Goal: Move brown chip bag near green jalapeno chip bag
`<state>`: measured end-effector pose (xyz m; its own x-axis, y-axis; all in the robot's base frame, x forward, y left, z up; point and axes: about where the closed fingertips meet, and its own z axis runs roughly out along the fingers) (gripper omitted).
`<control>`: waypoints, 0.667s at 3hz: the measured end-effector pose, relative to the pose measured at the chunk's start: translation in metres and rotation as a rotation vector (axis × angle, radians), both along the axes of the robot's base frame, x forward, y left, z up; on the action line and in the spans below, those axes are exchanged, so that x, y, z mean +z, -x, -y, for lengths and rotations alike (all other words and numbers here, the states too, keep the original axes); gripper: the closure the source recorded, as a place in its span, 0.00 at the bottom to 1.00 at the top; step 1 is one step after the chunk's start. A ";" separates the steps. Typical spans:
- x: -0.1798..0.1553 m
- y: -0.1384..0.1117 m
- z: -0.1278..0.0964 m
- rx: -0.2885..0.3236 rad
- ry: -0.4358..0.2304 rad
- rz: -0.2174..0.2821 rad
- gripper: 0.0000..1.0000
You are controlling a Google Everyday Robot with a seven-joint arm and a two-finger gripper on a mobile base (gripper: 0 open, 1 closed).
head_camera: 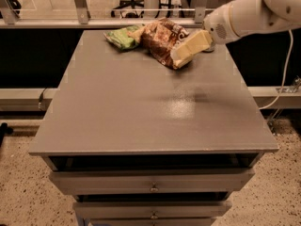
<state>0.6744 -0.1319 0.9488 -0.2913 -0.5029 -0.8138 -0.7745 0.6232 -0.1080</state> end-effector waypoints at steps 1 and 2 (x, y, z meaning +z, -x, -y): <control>0.003 0.041 0.007 0.080 -0.086 0.057 0.00; 0.016 0.059 0.038 0.073 -0.094 0.123 0.00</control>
Offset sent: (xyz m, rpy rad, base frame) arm -0.0337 -0.0045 0.0026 0.0709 -0.0475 0.0686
